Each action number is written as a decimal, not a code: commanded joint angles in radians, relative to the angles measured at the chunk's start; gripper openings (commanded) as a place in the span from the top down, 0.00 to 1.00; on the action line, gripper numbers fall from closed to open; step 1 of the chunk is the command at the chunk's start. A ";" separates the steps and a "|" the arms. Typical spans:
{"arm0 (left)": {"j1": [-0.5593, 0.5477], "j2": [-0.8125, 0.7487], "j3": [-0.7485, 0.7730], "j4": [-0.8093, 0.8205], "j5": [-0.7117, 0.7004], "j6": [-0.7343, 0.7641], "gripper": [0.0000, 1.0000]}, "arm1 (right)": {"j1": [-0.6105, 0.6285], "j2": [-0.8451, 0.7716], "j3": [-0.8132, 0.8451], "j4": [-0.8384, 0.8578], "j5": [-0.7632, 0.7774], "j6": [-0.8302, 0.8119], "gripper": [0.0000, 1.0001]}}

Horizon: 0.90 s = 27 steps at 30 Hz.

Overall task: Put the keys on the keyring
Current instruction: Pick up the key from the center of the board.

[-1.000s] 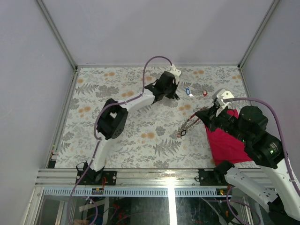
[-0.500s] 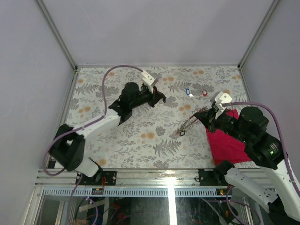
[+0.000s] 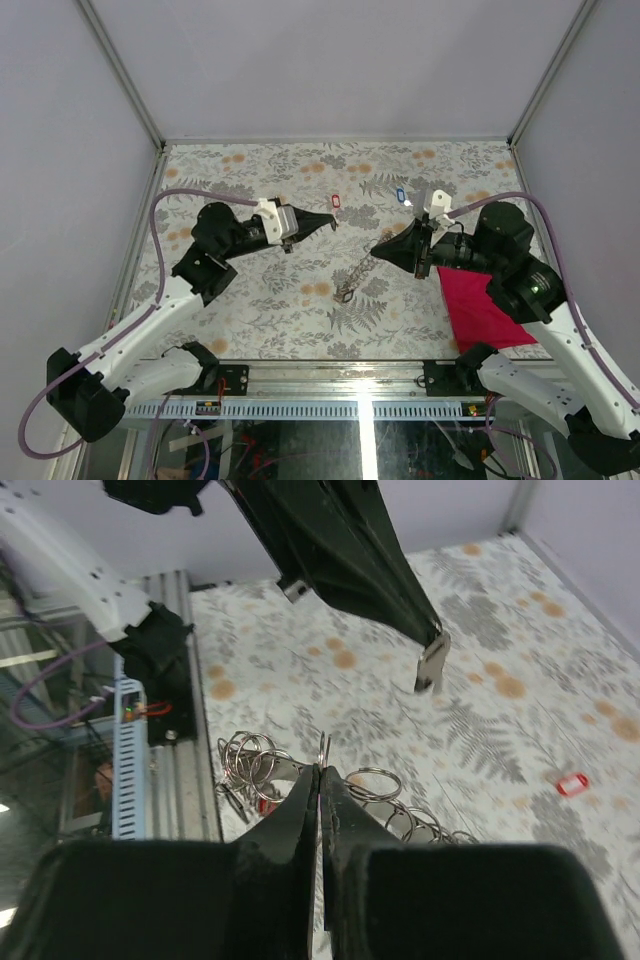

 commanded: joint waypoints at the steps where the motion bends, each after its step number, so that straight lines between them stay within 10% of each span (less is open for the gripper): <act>1: 0.001 -0.058 0.013 -0.046 0.173 0.123 1.00 | 0.005 -0.002 -0.018 0.271 -0.201 0.073 1.00; 27: 0.077 -0.001 0.031 0.409 0.489 -0.234 1.00 | 0.006 0.138 -0.069 0.682 -0.296 0.327 1.00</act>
